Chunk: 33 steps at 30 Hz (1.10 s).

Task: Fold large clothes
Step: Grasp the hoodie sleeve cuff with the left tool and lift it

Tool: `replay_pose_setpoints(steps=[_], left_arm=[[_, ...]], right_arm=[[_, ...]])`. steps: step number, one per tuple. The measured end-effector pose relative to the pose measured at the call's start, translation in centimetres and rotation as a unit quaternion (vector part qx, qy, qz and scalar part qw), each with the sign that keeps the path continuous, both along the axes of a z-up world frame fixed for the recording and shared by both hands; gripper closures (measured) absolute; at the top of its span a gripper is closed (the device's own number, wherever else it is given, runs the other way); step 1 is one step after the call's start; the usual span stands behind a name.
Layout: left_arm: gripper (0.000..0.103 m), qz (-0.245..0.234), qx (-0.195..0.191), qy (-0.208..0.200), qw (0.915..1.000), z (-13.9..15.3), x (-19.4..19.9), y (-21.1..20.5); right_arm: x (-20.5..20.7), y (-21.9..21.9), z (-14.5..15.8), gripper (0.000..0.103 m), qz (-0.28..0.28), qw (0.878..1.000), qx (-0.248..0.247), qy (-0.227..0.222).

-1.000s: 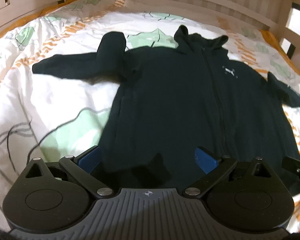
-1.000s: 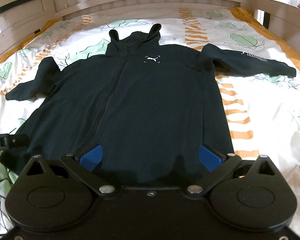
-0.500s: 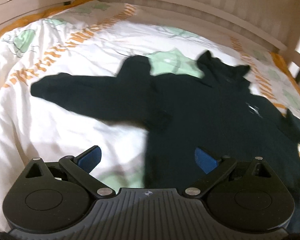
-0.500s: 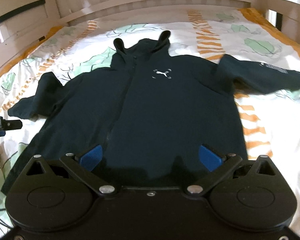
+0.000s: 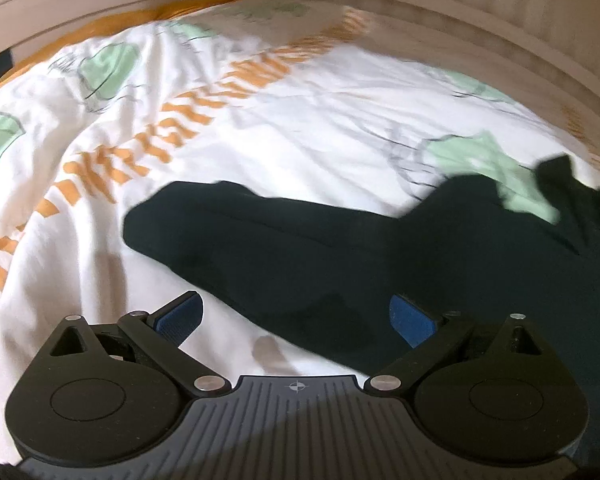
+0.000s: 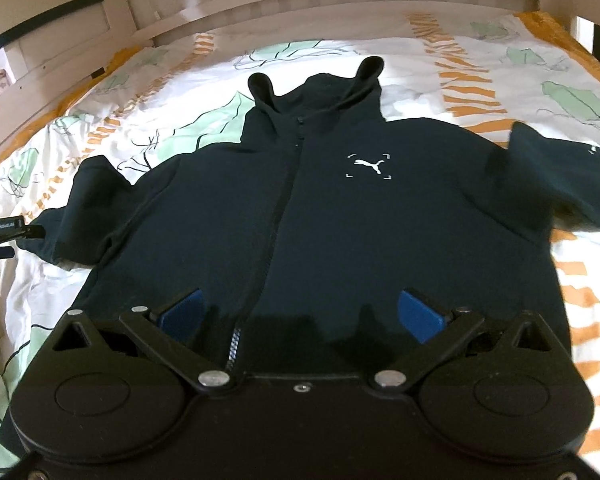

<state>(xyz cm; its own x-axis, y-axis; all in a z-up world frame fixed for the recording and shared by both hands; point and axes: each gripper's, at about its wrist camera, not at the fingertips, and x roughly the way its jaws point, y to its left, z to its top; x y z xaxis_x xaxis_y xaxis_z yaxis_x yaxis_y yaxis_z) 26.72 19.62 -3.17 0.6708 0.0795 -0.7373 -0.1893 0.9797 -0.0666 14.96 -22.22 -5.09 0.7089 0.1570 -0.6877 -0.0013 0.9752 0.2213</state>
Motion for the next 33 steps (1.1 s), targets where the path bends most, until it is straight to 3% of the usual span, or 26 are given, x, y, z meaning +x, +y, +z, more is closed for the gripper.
replay_pose_setpoints(steps=[9,13,15,16,17,18,21,26,33], left_arm=[[0.002,0.070,-0.065,0.021,0.9952,-2.9,4.1,5.8],[0.004,0.076,-0.062,0.006,0.9952,-3.5,4.5,6.0],[0.018,0.080,-0.068,0.002,0.9944,-3.3,4.7,6.1],[0.034,0.080,-0.070,-0.001,0.9943,-3.2,4.7,6.1],[0.070,0.078,-0.072,-0.009,0.9943,-3.0,4.6,6.2],[0.084,0.077,-0.072,-0.017,0.9943,-2.6,4.6,6.2],[0.084,0.063,-0.084,-0.033,0.9940,-1.2,4.5,5.8],[0.084,0.025,-0.085,-0.078,0.9930,3.6,3.7,2.9],[0.084,-0.075,-0.069,-0.125,0.9870,11.0,3.3,-4.7]], right_arm=[[1.7,0.9,-1.2,0.001,0.023,1.000,-0.010,0.014],[1.9,1.1,-1.9,0.001,0.030,0.999,-0.012,0.021],[2.0,1.1,-2.2,0.001,0.032,0.999,-0.014,0.024],[2.0,1.1,-2.3,0.001,0.032,0.999,-0.015,0.025],[2.0,1.0,-2.4,0.001,0.032,0.999,-0.017,0.027],[1.9,0.9,-2.5,0.001,0.031,0.999,-0.017,0.028],[1.8,0.5,-2.6,0.001,0.027,0.999,-0.019,0.030],[1.4,-0.4,-2.7,0.001,0.019,0.999,-0.017,0.030],[0.2,-2.3,-2.4,0.001,0.013,1.000,-0.017,0.018]])
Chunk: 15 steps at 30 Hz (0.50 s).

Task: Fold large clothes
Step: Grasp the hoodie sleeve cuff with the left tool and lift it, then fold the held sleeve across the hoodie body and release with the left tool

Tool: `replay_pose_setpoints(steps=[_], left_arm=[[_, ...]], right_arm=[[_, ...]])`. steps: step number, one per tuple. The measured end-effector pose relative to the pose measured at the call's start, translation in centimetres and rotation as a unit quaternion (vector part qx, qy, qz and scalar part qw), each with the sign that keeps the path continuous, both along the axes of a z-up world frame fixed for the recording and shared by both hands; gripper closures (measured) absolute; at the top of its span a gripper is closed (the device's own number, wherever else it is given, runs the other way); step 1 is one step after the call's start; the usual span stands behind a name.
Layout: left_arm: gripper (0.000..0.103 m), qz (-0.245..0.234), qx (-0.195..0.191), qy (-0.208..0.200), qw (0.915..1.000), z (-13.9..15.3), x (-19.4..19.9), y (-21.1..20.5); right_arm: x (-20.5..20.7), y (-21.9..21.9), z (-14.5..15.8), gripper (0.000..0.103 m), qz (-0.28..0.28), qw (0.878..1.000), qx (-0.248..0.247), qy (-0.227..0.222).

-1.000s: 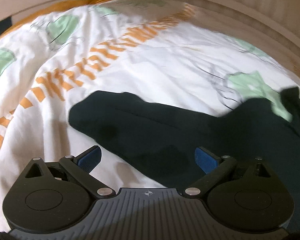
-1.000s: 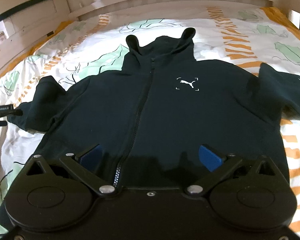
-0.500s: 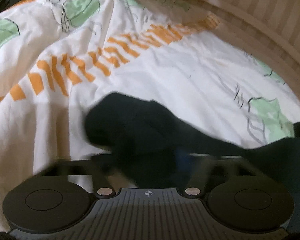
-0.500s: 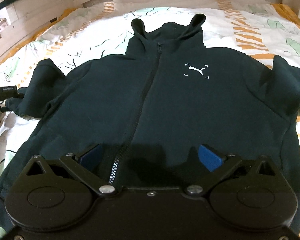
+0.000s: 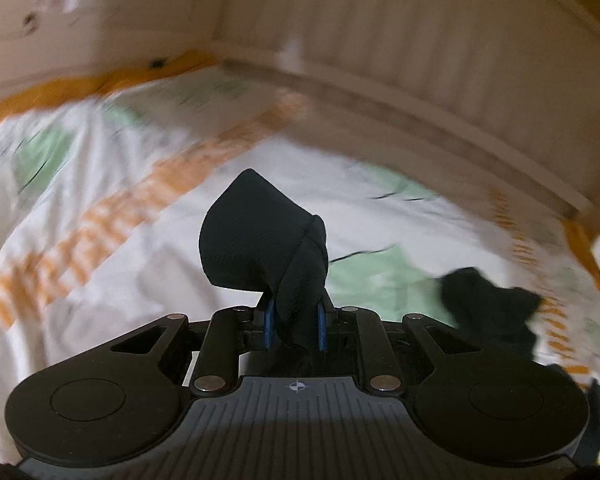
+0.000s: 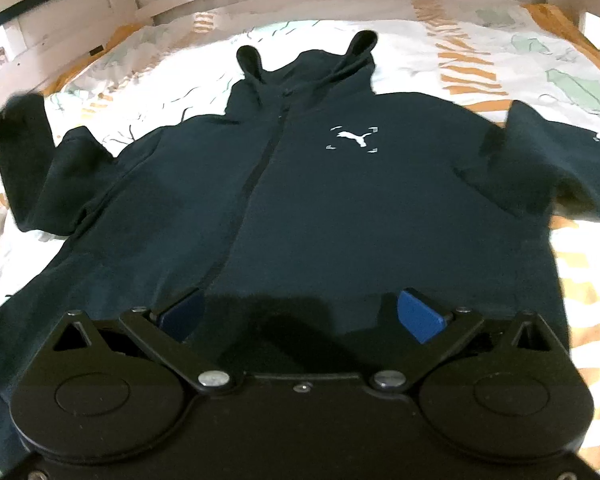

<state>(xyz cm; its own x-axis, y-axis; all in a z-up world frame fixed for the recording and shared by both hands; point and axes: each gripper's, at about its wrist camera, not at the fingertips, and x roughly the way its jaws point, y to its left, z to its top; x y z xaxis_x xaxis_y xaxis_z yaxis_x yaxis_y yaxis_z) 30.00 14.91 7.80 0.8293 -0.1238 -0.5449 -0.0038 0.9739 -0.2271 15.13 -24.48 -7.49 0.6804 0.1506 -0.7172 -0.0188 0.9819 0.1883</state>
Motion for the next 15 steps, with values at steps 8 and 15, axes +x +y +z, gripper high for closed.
replay_pose_setpoints(steps=[8,15], left_arm=[[0.084,-0.078,-0.009,-0.008,0.9969,3.5,-1.5,-7.9],[0.084,-0.129,0.005,0.001,0.9917,3.5,-2.5,-13.4]], right_arm=[[-1.2,-3.5,1.0,0.001,-0.014,1.000,0.012,0.000],[-2.0,-5.3,1.6,0.001,-0.021,0.999,0.025,-0.012]])
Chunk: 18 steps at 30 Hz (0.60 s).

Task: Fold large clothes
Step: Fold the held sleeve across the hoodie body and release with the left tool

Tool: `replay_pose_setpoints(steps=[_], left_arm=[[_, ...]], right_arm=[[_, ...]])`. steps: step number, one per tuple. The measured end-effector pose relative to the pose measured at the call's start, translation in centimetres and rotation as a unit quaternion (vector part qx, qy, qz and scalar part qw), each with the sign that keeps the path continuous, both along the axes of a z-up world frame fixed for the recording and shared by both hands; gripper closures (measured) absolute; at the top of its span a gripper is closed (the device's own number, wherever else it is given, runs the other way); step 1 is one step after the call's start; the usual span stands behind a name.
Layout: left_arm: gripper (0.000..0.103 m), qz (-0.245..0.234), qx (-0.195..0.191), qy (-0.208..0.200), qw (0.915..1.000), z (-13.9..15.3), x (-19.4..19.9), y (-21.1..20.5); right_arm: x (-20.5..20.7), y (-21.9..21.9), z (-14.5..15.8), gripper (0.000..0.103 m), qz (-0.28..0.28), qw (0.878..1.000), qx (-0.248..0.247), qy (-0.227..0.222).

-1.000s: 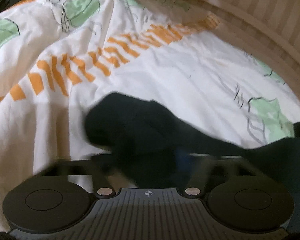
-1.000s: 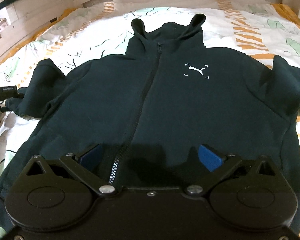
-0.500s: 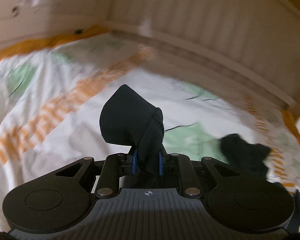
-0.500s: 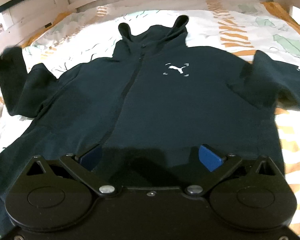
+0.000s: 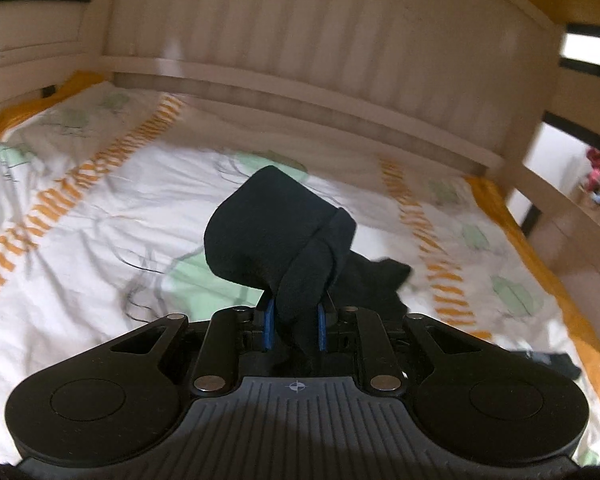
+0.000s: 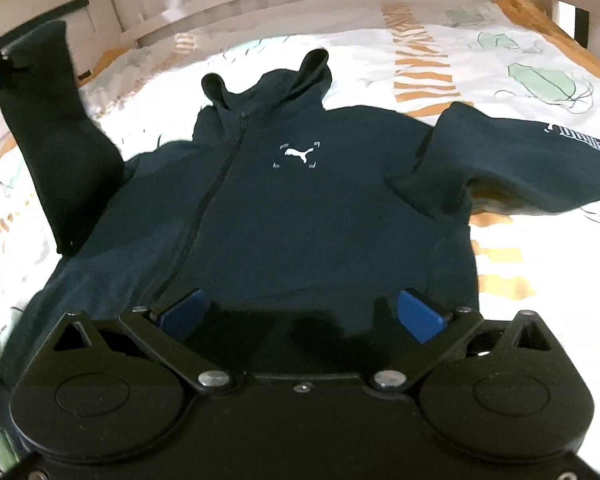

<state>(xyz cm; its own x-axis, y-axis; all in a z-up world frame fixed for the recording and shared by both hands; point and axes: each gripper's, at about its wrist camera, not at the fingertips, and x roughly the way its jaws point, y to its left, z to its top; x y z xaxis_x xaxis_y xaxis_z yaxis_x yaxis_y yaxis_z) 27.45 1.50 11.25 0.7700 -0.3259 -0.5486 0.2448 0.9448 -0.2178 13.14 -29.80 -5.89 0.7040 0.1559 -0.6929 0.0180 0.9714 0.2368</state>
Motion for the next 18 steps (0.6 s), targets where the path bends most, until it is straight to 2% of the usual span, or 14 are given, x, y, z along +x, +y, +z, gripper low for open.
replay_pose_setpoints(steps=[4,9,12,15,18], left_arm=[[0.084,-0.023,0.010,0.009,0.9996,-2.3,-0.2,-3.6],[0.083,-0.045,0.047,0.020,0.9977,-6.9,-0.3,-8.7],[0.080,-0.055,0.050,0.039,0.9965,-9.8,-0.1,-10.6],[0.073,-0.074,0.029,0.076,0.9939,-12.2,-0.1,-11.9],[0.051,-0.094,0.017,0.093,0.9910,-13.8,-0.4,-12.4]], right_arm=[[-0.4,-0.8,1.0,0.001,-0.006,1.000,0.008,-0.020],[-0.8,-2.0,1.7,0.001,-0.023,0.999,0.016,-0.035],[-0.7,-2.6,1.5,0.001,-0.034,0.999,0.018,-0.036],[-0.5,-3.0,1.0,0.001,-0.043,0.999,0.017,-0.030],[-0.4,-3.3,0.7,0.001,-0.047,0.998,0.020,-0.024]])
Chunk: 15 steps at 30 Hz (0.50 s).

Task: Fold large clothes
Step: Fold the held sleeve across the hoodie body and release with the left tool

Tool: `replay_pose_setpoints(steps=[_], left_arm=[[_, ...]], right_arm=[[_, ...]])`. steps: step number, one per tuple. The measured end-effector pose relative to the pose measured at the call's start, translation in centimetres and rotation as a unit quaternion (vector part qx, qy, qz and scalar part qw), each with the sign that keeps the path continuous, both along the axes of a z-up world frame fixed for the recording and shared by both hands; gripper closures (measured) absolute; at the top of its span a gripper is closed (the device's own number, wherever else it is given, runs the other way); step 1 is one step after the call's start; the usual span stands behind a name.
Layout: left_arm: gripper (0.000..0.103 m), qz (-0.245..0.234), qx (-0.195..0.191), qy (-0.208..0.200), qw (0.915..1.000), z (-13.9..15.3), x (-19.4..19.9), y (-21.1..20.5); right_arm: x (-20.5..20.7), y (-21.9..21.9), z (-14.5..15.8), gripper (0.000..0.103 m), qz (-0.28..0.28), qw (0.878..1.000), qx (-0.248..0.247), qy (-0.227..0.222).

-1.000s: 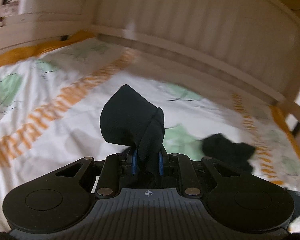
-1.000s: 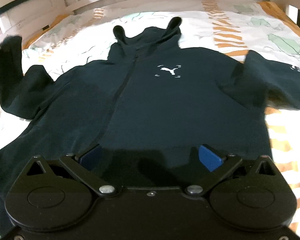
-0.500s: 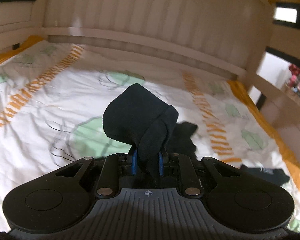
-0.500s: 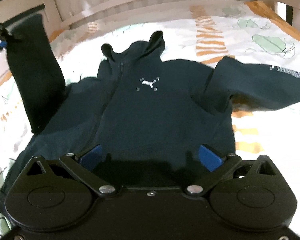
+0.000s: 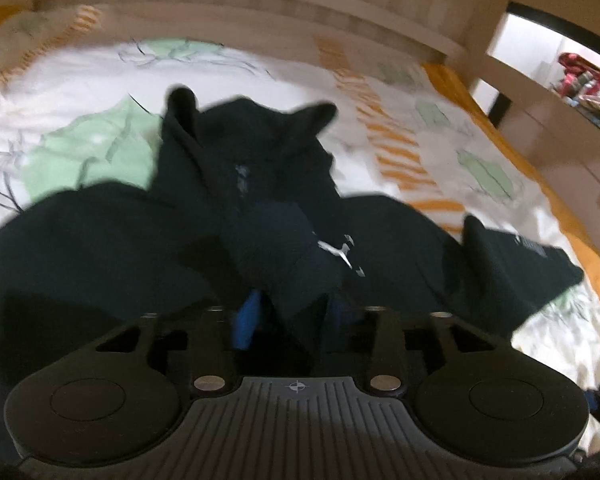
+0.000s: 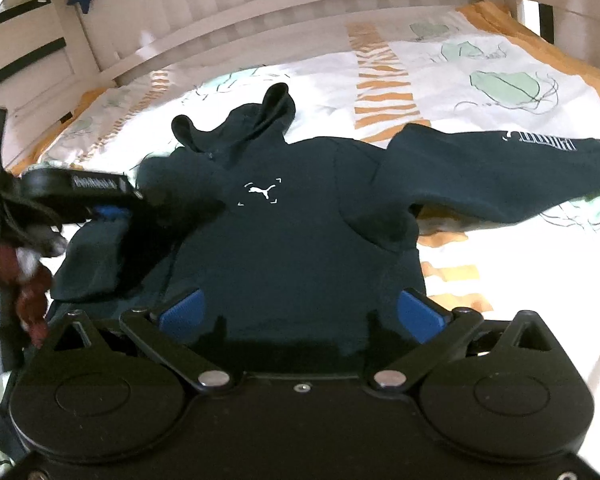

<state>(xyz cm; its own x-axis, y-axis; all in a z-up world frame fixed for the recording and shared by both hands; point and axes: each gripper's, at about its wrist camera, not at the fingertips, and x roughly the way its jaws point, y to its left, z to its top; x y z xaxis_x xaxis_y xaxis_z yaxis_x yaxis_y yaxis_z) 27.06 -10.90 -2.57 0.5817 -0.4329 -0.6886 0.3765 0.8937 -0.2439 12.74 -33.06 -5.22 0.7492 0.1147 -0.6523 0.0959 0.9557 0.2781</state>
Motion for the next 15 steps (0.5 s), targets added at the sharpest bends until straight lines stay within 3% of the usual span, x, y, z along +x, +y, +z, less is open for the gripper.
replay_pose_setpoints(steps=[2,5,11,15], left_arm=[[0.035,-0.006,0.000,-0.019,0.9998,-0.3,-0.7,0.2],[0.025,-0.013,0.007,-0.041,0.9990,-0.4,-1.6,0.8],[0.023,-0.015,0.005,-0.048,0.9987,-1.6,-2.6,3.5],[0.022,0.001,0.026,-0.048,0.9985,-2.8,-2.9,5.4]], right_arm=[[0.1,-0.1,-0.2,0.001,-0.001,1.000,0.001,0.002],[0.2,-0.1,-0.6,0.001,-0.004,1.000,0.000,0.007],[0.4,-0.1,-1.5,0.001,-0.011,1.000,0.002,0.022],[0.5,0.0,-1.8,0.001,-0.010,1.000,0.000,0.027]])
